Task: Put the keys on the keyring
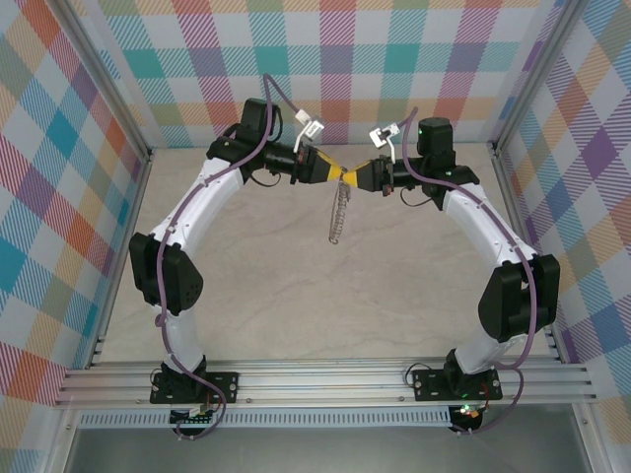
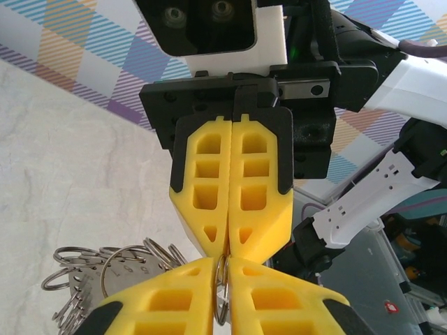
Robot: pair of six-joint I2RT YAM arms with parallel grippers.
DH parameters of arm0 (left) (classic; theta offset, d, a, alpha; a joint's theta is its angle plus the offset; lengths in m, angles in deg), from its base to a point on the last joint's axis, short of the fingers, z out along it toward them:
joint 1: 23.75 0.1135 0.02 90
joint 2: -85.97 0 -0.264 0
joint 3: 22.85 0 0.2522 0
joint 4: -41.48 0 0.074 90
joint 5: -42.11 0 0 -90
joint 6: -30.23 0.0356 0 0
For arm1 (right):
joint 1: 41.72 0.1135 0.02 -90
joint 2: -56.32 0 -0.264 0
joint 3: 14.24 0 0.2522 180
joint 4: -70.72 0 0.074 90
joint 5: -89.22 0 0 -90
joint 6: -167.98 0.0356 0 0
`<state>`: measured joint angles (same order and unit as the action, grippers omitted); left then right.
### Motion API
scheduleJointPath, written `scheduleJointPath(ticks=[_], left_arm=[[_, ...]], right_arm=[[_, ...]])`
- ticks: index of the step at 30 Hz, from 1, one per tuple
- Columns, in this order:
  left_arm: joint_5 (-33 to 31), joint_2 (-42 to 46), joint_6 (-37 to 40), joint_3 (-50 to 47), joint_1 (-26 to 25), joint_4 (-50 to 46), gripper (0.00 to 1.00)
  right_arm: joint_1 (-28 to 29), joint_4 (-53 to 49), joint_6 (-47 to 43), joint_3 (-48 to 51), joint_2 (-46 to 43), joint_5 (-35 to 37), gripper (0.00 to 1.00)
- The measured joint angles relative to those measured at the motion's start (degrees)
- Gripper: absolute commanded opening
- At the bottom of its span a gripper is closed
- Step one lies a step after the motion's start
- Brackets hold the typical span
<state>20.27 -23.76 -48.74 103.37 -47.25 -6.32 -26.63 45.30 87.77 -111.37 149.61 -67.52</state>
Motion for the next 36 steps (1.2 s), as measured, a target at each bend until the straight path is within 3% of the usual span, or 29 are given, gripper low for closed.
scheduleJointPath(ticks=[4, 8, 13, 17, 23, 28, 36], left_arm=[[0.24, -0.2, 0.44, 0.26, -0.11, -0.37, 0.01], [0.04, -0.2, 0.63, 0.35, -0.31, -0.5, 0.0], [-2.29, -0.02, -0.7, -0.22, -1.42, 1.49, 0.0], [-5.77, 2.51, -3.78, -6.25, -3.54, 7.23, 0.0], [-9.03, 6.93, -8.35, -13.88, -4.48, 16.37, 0.0], [-11.26, 10.23, -13.07, -18.51, -4.5, 25.97, 0.0], [-13.33, 11.45, -19.74, -21.35, -4.5, 37.16, 0.0]], right_arm=[[0.0, 0.0, 0.0, 0.0, 0.11, 0.0, 0.0], [-0.07, 0.0, 0.0, 0.0, 0.15, 0.0, 0.0], [-0.9, 2.91, 1.79, 1.07, 0.11, 0.22, 0.32], [-3.72, 7.69, 4.98, 6.25, -2.56, 0.61, 0.44], [-8.74, 14.23, 9.86, 13.68, -9.22, 2.51, 0.47], [-8.22, 19.54, 12.44, 21.2, -15.56, 9.64, 0.56], [-6.4, 24.92, 15.34, 28.09, -19.26, 18.18, 0.57]])
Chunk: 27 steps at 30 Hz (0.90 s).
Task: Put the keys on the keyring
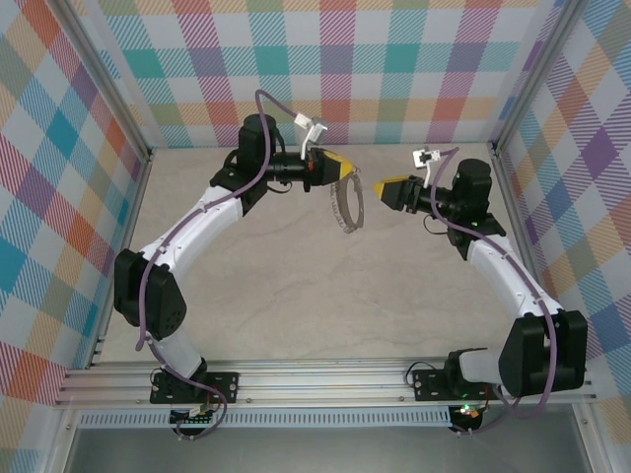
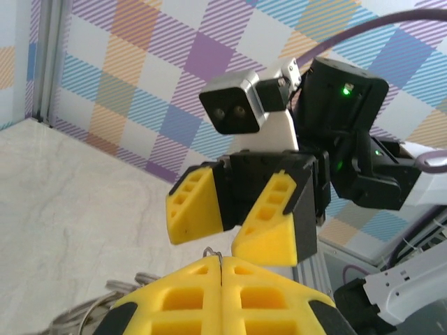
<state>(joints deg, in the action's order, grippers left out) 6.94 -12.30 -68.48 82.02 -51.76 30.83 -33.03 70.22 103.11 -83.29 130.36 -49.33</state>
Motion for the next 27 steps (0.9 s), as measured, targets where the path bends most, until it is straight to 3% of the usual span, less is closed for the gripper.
scheduleJointPath(ticks=[13, 18, 21, 27], left_arm=[[-0.02, 0.11, -3.45, -0.87, -0.46, 4.63, 0.0], [0.0, 0.11, -3.52, -0.87, -0.57, 4.7, 0.0], [-0.02, 0.11, -3.54, -0.87, -0.81, 4.81, 0.0], [-0.13, 0.15, -3.54, -0.94, -0.92, 5.07, 0.0]], right_arm=[[5.05, 1.2, -0.09, -3.87, 1.68, 2.62, 0.58], [6.32, 1.16, -0.31, -5.29, 3.13, 2.75, 0.53], [6.82, 1.09, -0.48, -5.92, 3.98, 2.95, 0.46], [7.48, 0.83, -0.83, -6.08, 4.28, 2.93, 0.16]])
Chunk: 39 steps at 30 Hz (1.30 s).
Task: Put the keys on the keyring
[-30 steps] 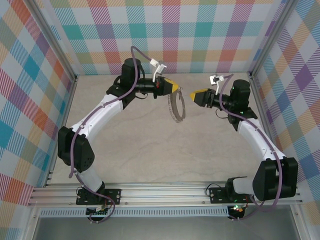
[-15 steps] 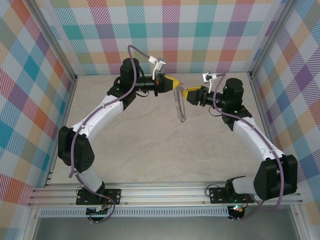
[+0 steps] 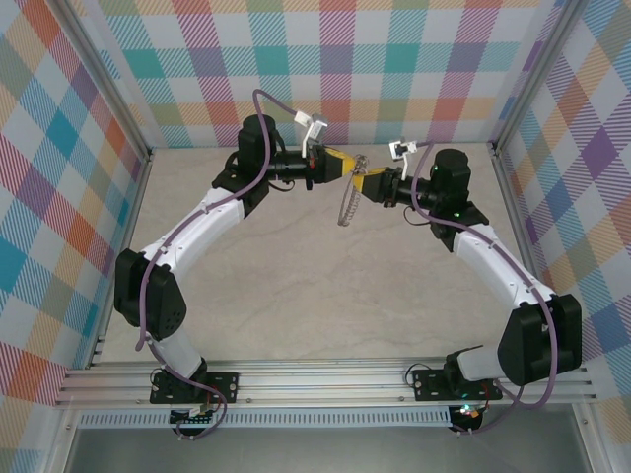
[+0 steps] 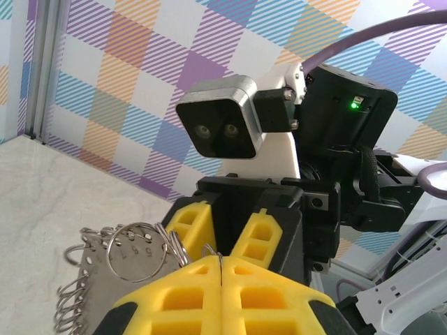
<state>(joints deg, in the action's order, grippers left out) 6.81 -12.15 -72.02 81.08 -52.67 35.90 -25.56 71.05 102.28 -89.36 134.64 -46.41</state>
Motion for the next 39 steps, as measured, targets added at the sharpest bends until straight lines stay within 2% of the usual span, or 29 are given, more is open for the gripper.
scheduleJointPath(ticks=[2, 6, 14, 26, 27, 31, 32, 35, 39], left_arm=[[-0.44, 0.17, 0.0, -0.39, 0.0, 0.35, 0.0], [-1.49, 0.66, -0.15, -1.29, -0.07, 1.05, 0.0], [-5.14, 3.06, -1.42, -4.72, -0.2, 4.55, 0.0], [-5.51, 3.37, -3.61, -5.88, -0.28, 7.48, 0.0], [-5.53, 3.39, -3.61, -6.05, -0.31, 7.52, 0.0], [-5.95, 3.39, -3.82, -6.49, -0.31, 8.33, 0.0], [-6.25, 3.39, -3.87, -6.51, -0.31, 8.57, 0.0], [-6.88, 3.63, -4.76, -7.15, -0.31, 9.94, 0.0], [-7.52, 3.8, -6.01, -7.96, -0.35, 11.76, 0.0]], right_arm=[[0.07, -0.11, -0.04, 0.0, -0.02, 0.0, 0.07], [0.44, -1.03, -0.55, -0.02, -0.15, 0.07, 0.0], [1.6, -2.75, -1.22, 0.02, -2.73, 0.26, 0.0], [4.92, -4.92, -2.54, -1.29, -0.15, 0.44, 0.0], [4.98, -4.96, -2.56, -1.33, 0.02, 0.44, 0.01], [5.09, -5.79, -2.82, -1.33, 0.07, 0.66, 0.4], [5.18, -6.29, -3.15, -1.33, 0.04, 0.72, 0.46], [5.22, -7.89, -4.35, -1.2, -0.81, 1.33, 0.52], [3.63, -9.31, -5.16, 0.31, -4.7, 1.77, 0.55]])
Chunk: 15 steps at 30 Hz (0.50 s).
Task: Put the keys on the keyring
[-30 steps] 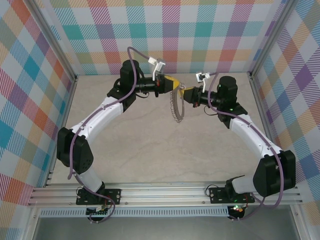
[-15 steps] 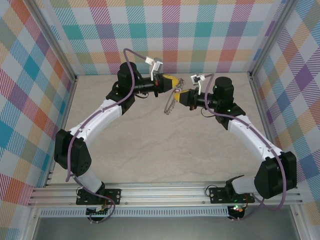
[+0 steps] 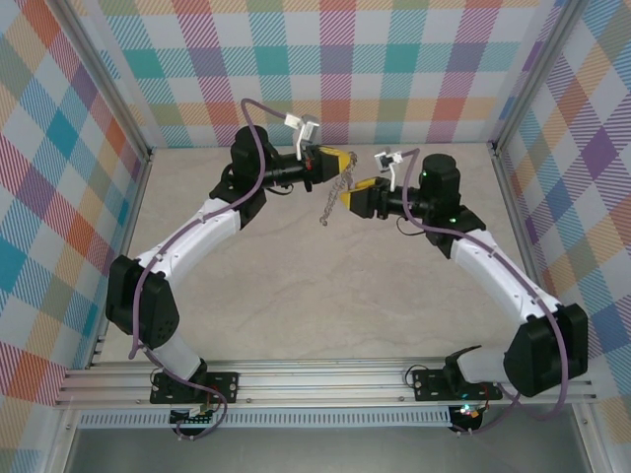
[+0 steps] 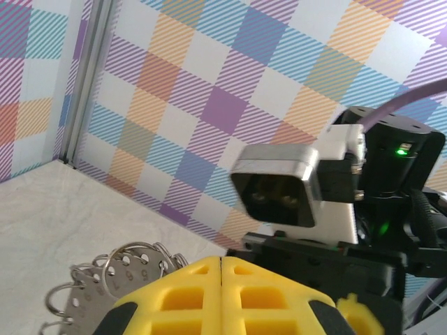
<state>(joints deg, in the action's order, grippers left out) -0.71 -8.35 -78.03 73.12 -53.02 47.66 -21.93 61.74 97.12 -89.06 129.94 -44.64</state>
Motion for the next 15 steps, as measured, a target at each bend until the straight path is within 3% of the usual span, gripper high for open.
scheduleJointPath(ticks=[7, 15], left_arm=[[-0.83, 0.42, -3.02, -2.49, 0.0, 4.26, 0.0], [-0.81, 0.42, -6.12, -2.75, -0.02, 9.18, 0.0]], right_arm=[[-5.31, 2.56, 3.63, 1.81, -7.17, -0.13, 0.56], [-5.25, 10.51, 11.19, 0.04, -2.69, -0.76, 0.51]])
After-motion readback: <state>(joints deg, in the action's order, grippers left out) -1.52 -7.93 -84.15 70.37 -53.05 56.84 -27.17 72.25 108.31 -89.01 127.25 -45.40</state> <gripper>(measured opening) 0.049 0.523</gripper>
